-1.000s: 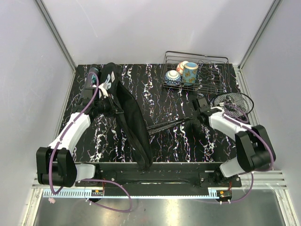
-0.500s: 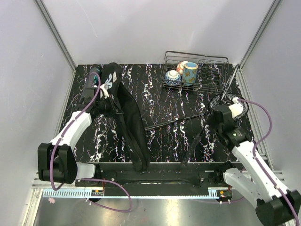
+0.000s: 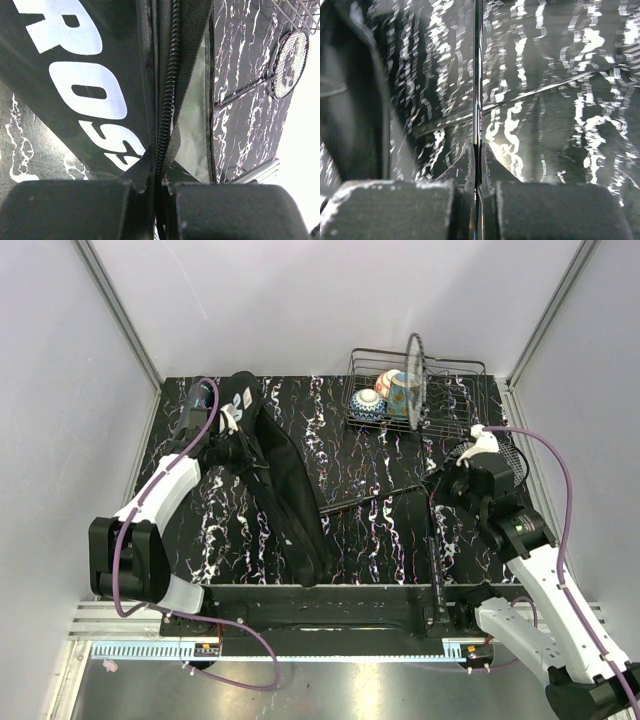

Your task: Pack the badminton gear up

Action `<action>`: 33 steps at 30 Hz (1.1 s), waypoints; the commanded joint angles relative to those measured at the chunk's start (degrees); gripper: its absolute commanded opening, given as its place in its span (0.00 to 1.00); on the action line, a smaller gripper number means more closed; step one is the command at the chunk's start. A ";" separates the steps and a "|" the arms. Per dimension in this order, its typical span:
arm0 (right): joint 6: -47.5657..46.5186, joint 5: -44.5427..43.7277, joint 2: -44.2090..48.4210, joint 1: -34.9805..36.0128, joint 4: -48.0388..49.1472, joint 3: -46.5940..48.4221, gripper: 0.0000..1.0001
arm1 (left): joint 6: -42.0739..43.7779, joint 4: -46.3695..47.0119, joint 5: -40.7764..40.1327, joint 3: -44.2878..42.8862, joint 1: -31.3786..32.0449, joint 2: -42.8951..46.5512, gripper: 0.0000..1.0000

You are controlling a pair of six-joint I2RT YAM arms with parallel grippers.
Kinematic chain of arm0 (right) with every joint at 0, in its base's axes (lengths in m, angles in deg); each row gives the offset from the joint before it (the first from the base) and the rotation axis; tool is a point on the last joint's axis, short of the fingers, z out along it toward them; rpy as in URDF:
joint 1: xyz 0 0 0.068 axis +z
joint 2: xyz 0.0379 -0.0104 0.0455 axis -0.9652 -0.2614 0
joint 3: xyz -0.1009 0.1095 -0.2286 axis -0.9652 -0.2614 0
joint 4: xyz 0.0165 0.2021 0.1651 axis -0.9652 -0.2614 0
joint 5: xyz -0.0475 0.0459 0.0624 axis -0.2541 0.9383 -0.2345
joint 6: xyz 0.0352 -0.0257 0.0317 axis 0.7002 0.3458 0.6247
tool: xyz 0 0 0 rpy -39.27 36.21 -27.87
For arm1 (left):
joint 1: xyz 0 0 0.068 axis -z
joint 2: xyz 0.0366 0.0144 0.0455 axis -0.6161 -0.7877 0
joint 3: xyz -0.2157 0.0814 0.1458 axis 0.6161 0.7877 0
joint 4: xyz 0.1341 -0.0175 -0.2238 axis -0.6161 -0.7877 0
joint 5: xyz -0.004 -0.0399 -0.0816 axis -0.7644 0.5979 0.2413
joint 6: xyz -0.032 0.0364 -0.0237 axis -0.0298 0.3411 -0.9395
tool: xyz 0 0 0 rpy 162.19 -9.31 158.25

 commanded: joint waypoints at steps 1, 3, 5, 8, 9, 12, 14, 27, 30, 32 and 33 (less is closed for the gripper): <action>-3.14 14.87 -2.13 1.65 1.42 6.77 0.00 | 1.88 2.54 0.22 -1.92 0.07 -0.47 0.00; -2.62 20.93 -2.92 2.62 1.85 8.09 0.00 | 2.40 4.90 0.21 -0.78 0.07 0.49 0.00; -1.56 26.28 -4.49 3.32 1.94 8.71 0.00 | 2.93 6.14 0.56 0.45 0.16 1.02 0.00; 1.69 37.59 -8.35 3.41 2.73 9.06 0.00 | 3.64 8.17 1.53 1.16 0.07 1.73 0.00; 4.04 40.61 -9.07 3.50 3.78 7.76 0.00 | 3.81 9.04 1.62 1.42 -0.02 2.25 0.00; 8.10 47.22 -9.43 3.94 7.92 4.77 0.00 | 4.25 10.88 2.32 2.65 -0.02 3.30 0.00; 8.02 50.72 -9.34 3.94 7.92 4.23 0.00 | 4.43 11.51 2.24 3.70 -0.02 3.84 0.00; 13.98 42.32 -21.11 12.03 12.21 1.77 0.00 | 6.18 15.28 2.15 7.39 -0.02 8.40 0.00; 19.61 40.46 -25.50 12.47 19.94 2.99 0.00 | 6.27 16.42 2.06 8.54 0.07 9.46 0.00; 22.60 39.15 -29.71 13.08 24.59 4.75 0.00 | 6.27 16.96 2.67 8.81 0.42 9.72 0.00; 23.05 38.88 -31.38 13.87 25.66 7.37 0.00 | 6.27 17.31 2.94 8.98 0.68 9.73 0.00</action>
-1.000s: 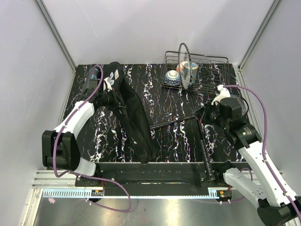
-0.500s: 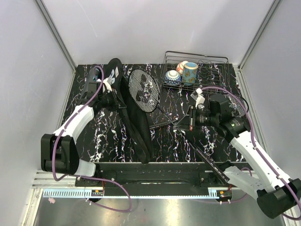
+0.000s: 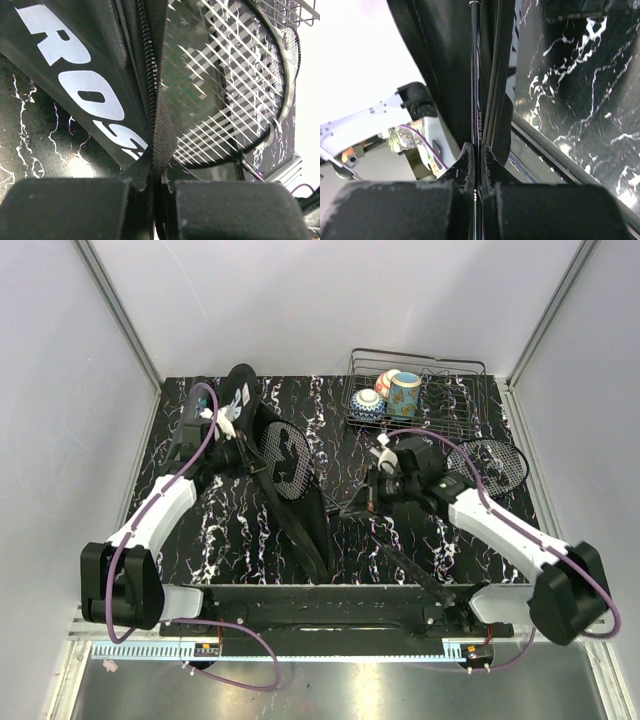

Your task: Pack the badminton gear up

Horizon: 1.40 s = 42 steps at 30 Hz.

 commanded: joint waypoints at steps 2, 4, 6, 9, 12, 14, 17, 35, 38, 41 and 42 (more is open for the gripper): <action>8.69 -4.40 -9.60 2.40 15.77 9.75 0.00 | 1.44 6.49 3.01 0.41 1.17 2.32 0.00; 9.22 -4.31 -14.76 3.37 17.97 12.22 0.00 | 1.71 6.84 3.97 0.50 1.69 2.58 0.00; 9.49 -3.88 -18.47 3.63 20.17 15.65 0.00 | 1.97 7.37 4.50 0.76 2.22 2.75 0.00; 8.97 -5.80 -23.66 4.07 24.83 18.30 0.00 | 2.50 7.55 5.03 1.03 3.01 3.54 0.00; 8.00 -9.05 -27.18 4.86 33.26 18.65 0.00 | 2.15 8.34 6.78 1.64 4.50 4.25 0.00; 6.16 -12.30 -29.21 5.92 37.38 19.61 0.00 | 1.01 8.34 9.24 1.64 5.30 4.51 0.00; 6.23 -14.51 -31.93 6.62 43.61 19.97 0.00 | 0.30 7.03 12.32 1.64 5.48 5.12 0.00; -1.89 -44.04 -36.50 14.62 49.44 21.29 0.00 | -1.98 9.92 22.16 6.13 5.39 5.83 0.00; -6.84 -43.86 -38.96 16.02 51.55 21.64 0.00 | -2.95 10.53 23.57 6.30 5.39 6.53 0.00; -11.57 -43.35 -40.81 17.34 53.58 21.64 0.00 | -2.69 10.28 24.10 6.39 5.39 7.15 0.00; -12.56 -42.29 -41.25 17.43 53.32 22.07 0.00 | -1.38 9.32 23.93 6.13 5.30 7.06 0.00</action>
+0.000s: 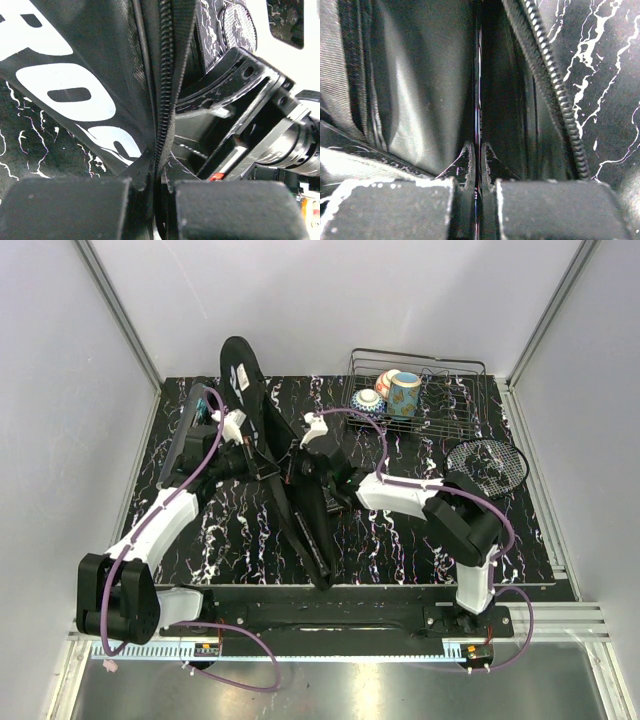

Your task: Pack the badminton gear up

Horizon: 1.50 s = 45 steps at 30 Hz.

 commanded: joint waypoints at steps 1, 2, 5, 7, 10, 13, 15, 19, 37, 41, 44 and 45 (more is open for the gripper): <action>-8.98 -5.54 -2.67 0.73 11.31 2.08 0.00 | -0.17 -2.16 13.66 -0.45 2.06 2.84 0.00; -9.86 -6.06 -2.50 0.73 10.87 1.73 0.00 | 0.62 -4.18 13.13 -0.89 2.06 2.84 0.00; -11.18 -11.59 -1.10 1.35 11.12 -0.11 0.00 | -0.77 -2.72 12.77 -0.28 2.06 2.84 0.00; -13.89 -19.46 -1.70 3.80 10.96 -0.12 0.01 | -4.10 -0.78 12.68 0.07 2.06 2.49 0.00; -13.92 -19.35 -3.55 4.95 3.26 4.26 0.16 | -4.65 -0.59 8.92 -0.54 1.98 2.05 0.00; -8.30 -17.25 -2.42 5.13 -12.51 9.09 0.34 | -0.17 -7.70 1.64 -3.78 1.54 1.35 0.00; -5.48 -15.75 -1.36 5.13 -21.96 13.76 0.50 | 2.72 -13.06 -1.63 -6.68 1.10 0.47 0.00; -2.66 -12.32 6.70 4.69 -34.45 12.02 0.81 | 5.37 -17.47 -7.00 -9.33 0.92 -1.81 0.00; 29.57 -23.29 51.29 -17.88 -45.30 -29.20 1.00 | 3.80 -12.11 -1.91 -4.50 -1.01 -1.90 0.00; 32.76 -24.88 47.09 -22.45 -47.84 -27.11 1.00 | 3.71 -11.58 -1.47 -3.80 -1.10 -1.20 0.00; 33.02 -24.61 37.43 -24.48 -52.49 -19.74 1.00 | 3.97 -11.58 -1.73 -3.88 -1.19 -0.76 0.00; 33.20 -24.70 31.92 -24.84 -54.07 -17.72 1.00 | 3.97 -11.58 -1.82 -3.88 -1.27 -0.67 0.00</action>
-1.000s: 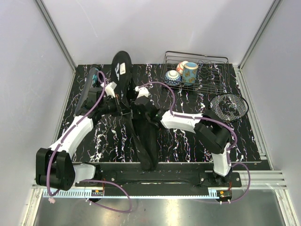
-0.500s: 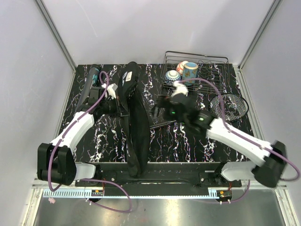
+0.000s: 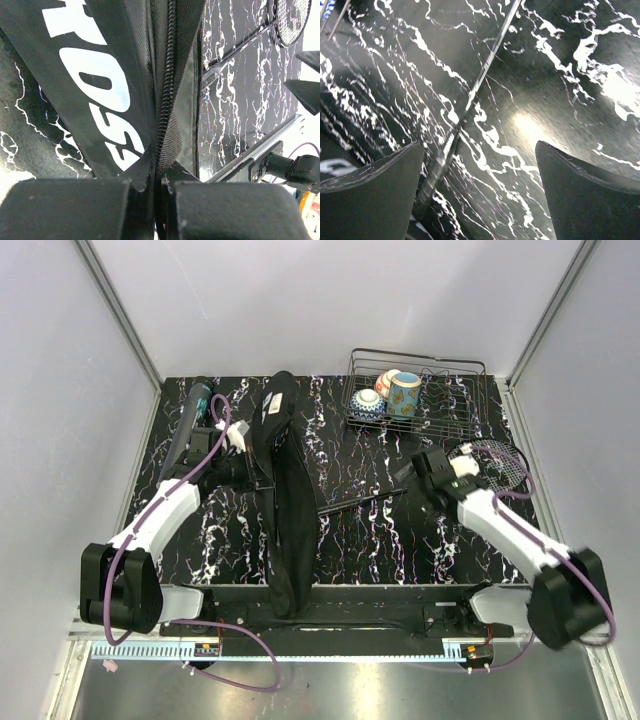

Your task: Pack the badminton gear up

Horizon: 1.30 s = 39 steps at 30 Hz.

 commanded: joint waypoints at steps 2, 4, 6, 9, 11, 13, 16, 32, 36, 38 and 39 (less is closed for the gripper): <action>4.39 -3.09 -16.11 -2.92 -8.02 15.17 1.00 | -0.25 4.18 2.51 -0.08 -0.44 2.54 0.00; 5.52 -3.79 -22.01 -3.36 -10.49 19.29 1.00 | -0.25 4.18 2.86 -0.08 -0.53 2.45 0.00; 6.84 -3.96 -26.13 -4.41 -10.94 20.81 0.95 | -0.25 4.27 3.12 0.01 -0.53 2.36 0.00; 8.96 -3.61 -30.10 -5.82 -11.20 22.30 0.80 | -0.25 4.44 3.30 0.01 -0.62 2.54 0.00; 10.27 -3.87 -31.42 -6.17 -11.20 23.01 0.76 | -0.33 4.53 3.30 0.19 -0.71 2.54 0.00; 11.33 -3.53 -33.18 -6.96 -11.20 23.45 0.75 | -0.34 4.70 3.56 0.19 -0.80 2.63 0.00; 11.42 -2.74 -36.52 -8.19 -11.11 24.85 0.75 | -0.60 5.14 4.26 0.18 -1.15 2.54 0.00; 14.59 -2.47 -45.67 -9.25 -17.35 29.26 0.29 | -1.48 6.37 5.76 0.71 -2.29 2.63 0.00; 11.87 -3.44 -42.87 -9.34 -17.18 25.93 0.00 | -1.57 6.55 6.11 0.98 -2.29 2.80 0.00; 10.37 -3.87 -38.32 -9.25 -16.13 23.03 0.00 | -1.57 6.46 6.11 0.98 -2.38 2.98 0.00; 8.45 -4.14 -36.20 -9.25 -14.21 19.01 0.00 | -1.48 6.46 5.94 1.06 -2.38 3.07 0.00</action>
